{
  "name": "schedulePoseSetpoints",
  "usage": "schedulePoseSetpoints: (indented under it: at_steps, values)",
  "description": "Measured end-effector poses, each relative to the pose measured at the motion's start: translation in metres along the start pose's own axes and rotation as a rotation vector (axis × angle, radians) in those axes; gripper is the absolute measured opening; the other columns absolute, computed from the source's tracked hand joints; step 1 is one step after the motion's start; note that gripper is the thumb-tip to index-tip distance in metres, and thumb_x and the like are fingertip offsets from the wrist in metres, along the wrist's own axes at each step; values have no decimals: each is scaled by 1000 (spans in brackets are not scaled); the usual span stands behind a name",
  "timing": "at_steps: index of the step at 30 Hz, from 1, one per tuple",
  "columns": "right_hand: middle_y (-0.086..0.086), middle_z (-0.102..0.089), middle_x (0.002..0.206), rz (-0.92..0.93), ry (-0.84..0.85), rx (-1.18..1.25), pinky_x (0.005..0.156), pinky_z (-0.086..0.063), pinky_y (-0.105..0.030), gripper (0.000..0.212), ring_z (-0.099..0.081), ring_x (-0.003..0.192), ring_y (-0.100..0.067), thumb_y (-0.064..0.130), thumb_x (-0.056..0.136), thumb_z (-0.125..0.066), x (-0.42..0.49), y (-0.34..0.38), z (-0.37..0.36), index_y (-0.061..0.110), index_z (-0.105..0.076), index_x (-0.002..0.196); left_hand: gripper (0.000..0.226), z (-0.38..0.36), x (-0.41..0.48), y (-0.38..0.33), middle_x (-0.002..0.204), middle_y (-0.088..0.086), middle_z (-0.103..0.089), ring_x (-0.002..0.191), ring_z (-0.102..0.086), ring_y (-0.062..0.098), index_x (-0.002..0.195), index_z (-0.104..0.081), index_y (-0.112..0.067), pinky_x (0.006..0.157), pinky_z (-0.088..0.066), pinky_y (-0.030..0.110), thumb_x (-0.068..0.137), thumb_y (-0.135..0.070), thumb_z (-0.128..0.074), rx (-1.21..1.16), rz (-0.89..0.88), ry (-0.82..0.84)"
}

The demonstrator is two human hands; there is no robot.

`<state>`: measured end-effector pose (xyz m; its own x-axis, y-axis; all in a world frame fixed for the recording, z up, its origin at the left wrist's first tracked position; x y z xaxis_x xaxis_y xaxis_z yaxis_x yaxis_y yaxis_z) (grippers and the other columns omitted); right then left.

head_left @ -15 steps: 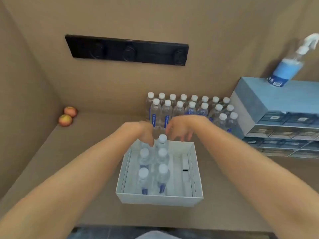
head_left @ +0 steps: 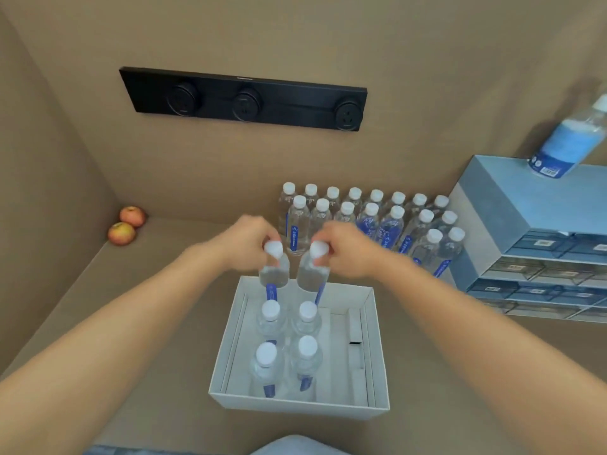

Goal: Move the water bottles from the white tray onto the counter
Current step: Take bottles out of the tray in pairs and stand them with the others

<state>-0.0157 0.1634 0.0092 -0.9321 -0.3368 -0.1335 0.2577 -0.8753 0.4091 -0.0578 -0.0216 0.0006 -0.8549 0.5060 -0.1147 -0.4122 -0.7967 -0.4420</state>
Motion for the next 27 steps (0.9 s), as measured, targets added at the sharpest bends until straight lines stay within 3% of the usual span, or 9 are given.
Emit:
schedulePoseSetpoints:
  at_steps: [2, 4, 7, 9, 12, 14, 18, 23, 27]
  values:
    - [-3, -63, 88, 28, -50, -18, 70, -48, -33, 7, -60, 74, -19, 15, 84, -73, -3, 4, 56, 11, -70, 88, 13, 43, 6, -20, 59, -8, -72, 59, -69, 7, 74, -75, -21, 60, -52, 25, 67, -27, -83, -12, -34, -49]
    - [5, -71, 91, 21, -37, 8, 67, -57, -30, 15, -72, 66, -9, 16, 85, -73, -8, 6, 109, 17, -71, 100, 16, 78, 14, -44, 56, -13, -72, 52, -69, 0, 75, -75, -22, 62, -54, 25, 68, -34, -83, -24, -65, -76]
    - [18, -74, 72, -19, 7, -12, 62, -53, -26, 15, -75, 65, -2, 19, 85, -74, -13, -2, 159, 28, -69, 96, 16, 101, 33, -75, 59, -21, -71, 52, -70, 2, 75, -74, -23, 63, -55, 26, 70, -36, -82, -27, -102, -70]
    - [25, -73, 68, -62, -4, -6, 64, -52, -28, 11, -75, 63, -3, 23, 84, -75, -13, -14, 170, 25, -69, 93, 15, 98, 50, -88, 60, -14, -73, 52, -71, 5, 75, -74, -22, 64, -57, 29, 71, -34, -82, -28, -108, -55]
    - [5, -76, 69, -136, -40, -87, 66, -55, -29, 20, -74, 58, -5, 34, 83, -74, -4, -42, 163, 16, -69, 88, 15, 74, 78, -98, 62, -3, -75, 58, -72, 9, 77, -74, -21, 68, -60, 36, 69, -31, -82, -1, -109, -39]
    - [-2, -73, 63, -195, -36, -147, 55, -51, -26, 28, -73, 55, -10, 39, 83, -72, 2, -67, 149, 11, -66, 81, 16, 50, 95, -103, 58, -3, -71, 65, -69, 15, 78, -75, -19, 67, -60, 40, 69, -30, -83, 10, -122, -43]
    - [-5, -62, 46, -291, -24, -217, 46, -44, -26, 39, -61, 47, -17, 40, 85, -65, 13, -123, 115, 11, -56, 60, 17, -1, 126, -109, 70, 3, -68, 73, -65, 26, 81, -75, -16, 64, -55, 40, 72, -29, -82, 6, -127, -26]
    - [-6, -56, 44, -356, 3, -222, 56, -45, -30, 48, -55, 50, -20, 38, 87, -63, 20, -184, 82, 12, -49, 50, 14, -49, 161, -114, 70, -2, -63, 71, -60, 20, 81, -73, -15, 59, -50, 33, 75, -26, -79, -33, -108, 32]
    - [-6, -52, 44, -392, 6, -178, 46, -34, -27, 50, -51, 50, -20, 40, 88, -63, 25, -216, 68, 11, -48, 50, 10, -73, 182, -118, 66, -1, -62, 63, -57, 16, 77, -71, -12, 52, -43, 27, 77, -20, -78, -56, -93, 91]
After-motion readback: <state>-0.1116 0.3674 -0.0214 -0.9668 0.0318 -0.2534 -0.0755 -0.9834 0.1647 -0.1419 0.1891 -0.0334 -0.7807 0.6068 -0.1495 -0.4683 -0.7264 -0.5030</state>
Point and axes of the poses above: each hand's wrist, its own x-axis towards the middle knuckle, its own z-axis out of the back of the hand, y = z × x, the point moved 4 cm from there along x, towards the middle knuckle
